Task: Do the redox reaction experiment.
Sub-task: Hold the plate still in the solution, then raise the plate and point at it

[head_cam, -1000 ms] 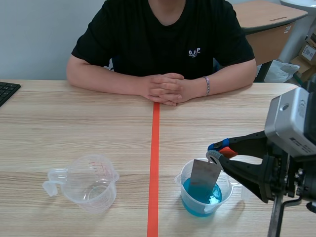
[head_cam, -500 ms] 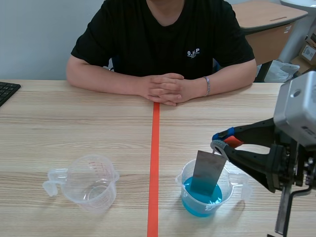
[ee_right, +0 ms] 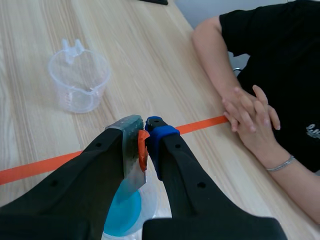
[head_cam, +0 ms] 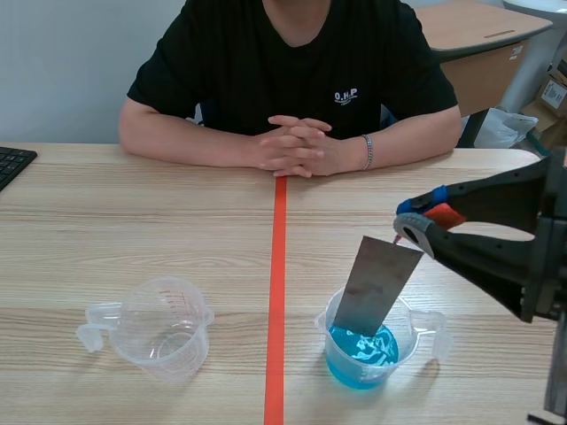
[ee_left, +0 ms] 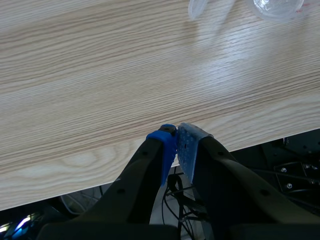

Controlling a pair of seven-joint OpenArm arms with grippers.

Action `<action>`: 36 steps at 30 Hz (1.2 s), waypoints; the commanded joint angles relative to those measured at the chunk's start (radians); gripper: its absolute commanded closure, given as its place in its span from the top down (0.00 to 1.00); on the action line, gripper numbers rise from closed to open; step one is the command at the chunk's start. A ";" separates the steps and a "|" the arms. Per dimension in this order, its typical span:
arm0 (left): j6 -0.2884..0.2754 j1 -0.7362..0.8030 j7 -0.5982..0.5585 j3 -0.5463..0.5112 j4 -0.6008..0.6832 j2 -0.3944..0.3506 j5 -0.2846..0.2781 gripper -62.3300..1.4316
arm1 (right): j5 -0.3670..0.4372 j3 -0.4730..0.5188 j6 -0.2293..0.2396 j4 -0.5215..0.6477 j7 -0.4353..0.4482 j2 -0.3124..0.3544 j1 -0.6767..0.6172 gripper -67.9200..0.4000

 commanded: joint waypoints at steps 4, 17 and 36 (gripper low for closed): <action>0.003 0.000 -0.010 0.000 0.019 0.002 0.000 0.09 | 0.057 0.041 0.005 0.037 -0.002 0.013 0.000 0.03; 0.003 0.000 -0.010 0.000 0.019 0.002 0.000 0.09 | 0.178 0.089 0.005 0.092 -0.085 0.014 0.000 0.03; 0.003 0.000 -0.009 0.000 0.019 0.002 0.000 0.09 | 0.314 0.089 0.005 0.129 -0.255 0.014 0.000 0.03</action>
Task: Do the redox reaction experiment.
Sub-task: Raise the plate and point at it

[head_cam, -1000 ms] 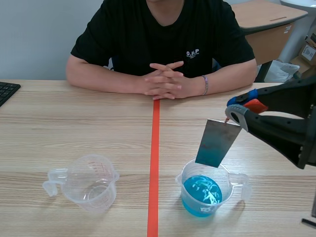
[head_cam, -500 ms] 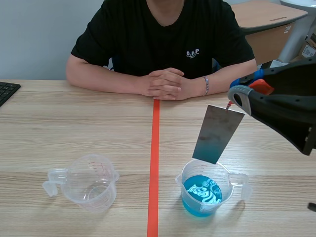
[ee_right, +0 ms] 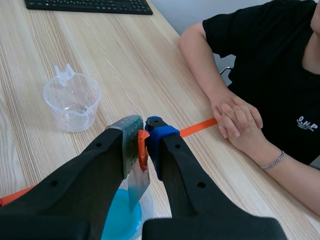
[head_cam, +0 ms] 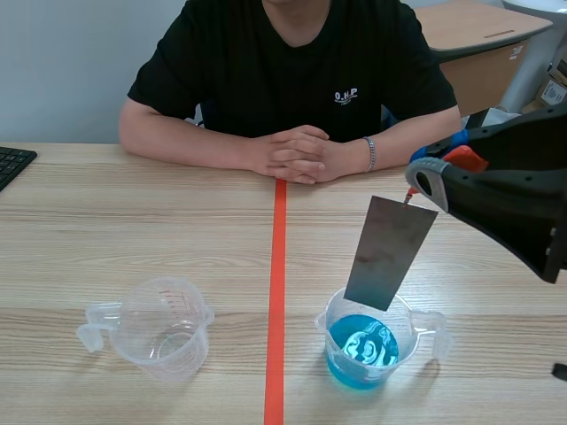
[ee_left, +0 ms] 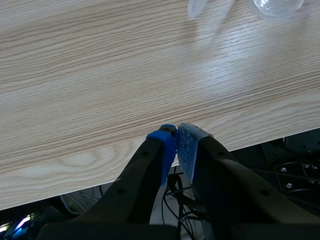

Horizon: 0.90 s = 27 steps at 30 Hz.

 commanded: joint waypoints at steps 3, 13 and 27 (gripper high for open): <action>0.003 0.000 -0.010 0.000 0.019 0.002 0.000 0.09 | 0.029 0.008 0.005 0.032 -0.007 0.014 0.006 0.03; 0.003 0.000 -0.010 0.000 0.019 0.002 0.000 0.09 | 0.056 0.008 0.005 0.071 -0.056 0.013 0.006 0.03; 0.003 0.000 -0.010 0.000 0.019 0.002 0.000 0.09 | 0.089 0.008 0.005 0.071 -0.092 0.013 0.006 0.03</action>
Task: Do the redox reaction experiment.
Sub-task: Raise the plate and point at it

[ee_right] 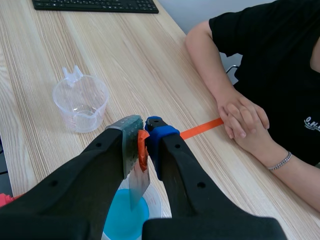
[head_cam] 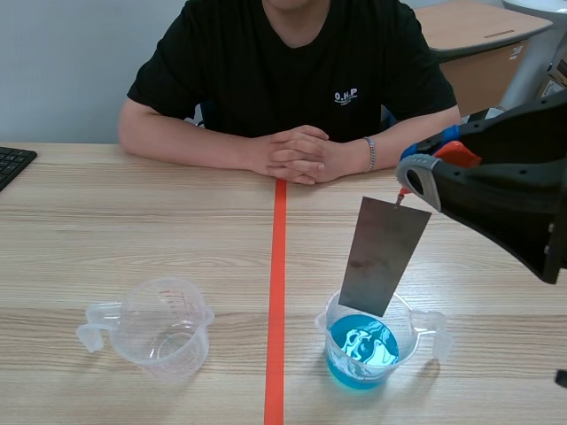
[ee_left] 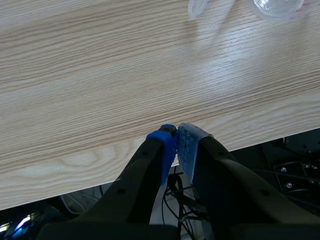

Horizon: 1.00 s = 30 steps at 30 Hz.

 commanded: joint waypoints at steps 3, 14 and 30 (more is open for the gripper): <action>0.002 0.000 -0.010 0.000 0.019 -0.002 0.000 0.09 | 0.014 0.008 0.005 0.012 0.015 0.013 0.006 0.03; -0.058 -0.094 -0.010 0.066 0.019 -0.208 -0.015 0.09 | 0.014 0.008 0.005 0.012 0.012 0.013 0.006 0.03; -0.087 -0.594 -0.019 0.398 0.019 -0.482 -0.049 0.09 | 0.014 0.008 0.005 0.012 0.011 0.013 0.006 0.03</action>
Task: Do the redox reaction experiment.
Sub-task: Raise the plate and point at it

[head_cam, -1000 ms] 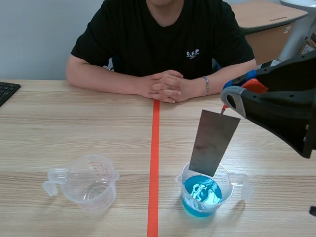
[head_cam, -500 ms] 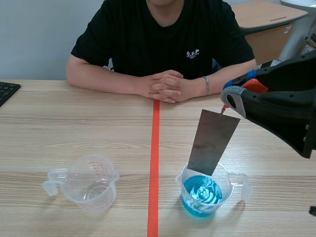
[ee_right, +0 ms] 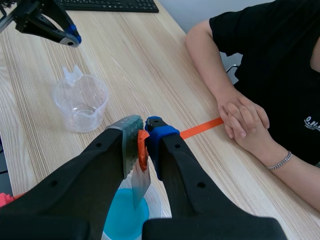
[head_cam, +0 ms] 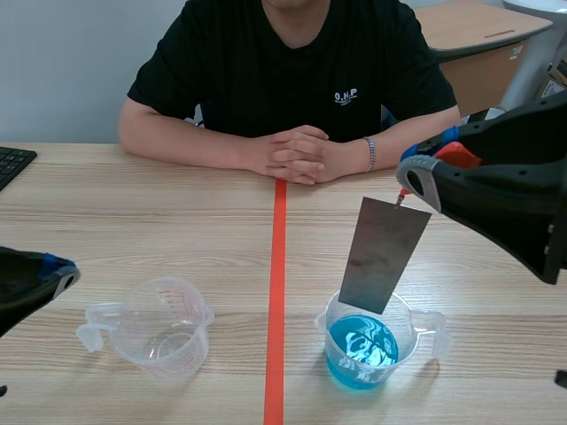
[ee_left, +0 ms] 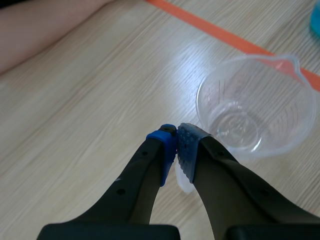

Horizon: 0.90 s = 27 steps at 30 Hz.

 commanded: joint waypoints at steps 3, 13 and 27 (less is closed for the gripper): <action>-0.005 -0.118 -0.013 0.112 0.019 0.008 -0.005 0.09 | 0.014 0.008 0.005 0.012 0.015 0.013 0.006 0.03; -0.004 -0.412 0.034 0.401 0.019 0.084 0.006 0.09 | 0.014 0.008 0.005 0.012 0.015 0.013 0.006 0.03; -0.001 -0.593 0.073 0.638 0.018 0.237 0.096 0.09 | 0.014 0.008 0.005 0.012 0.015 0.013 0.006 0.03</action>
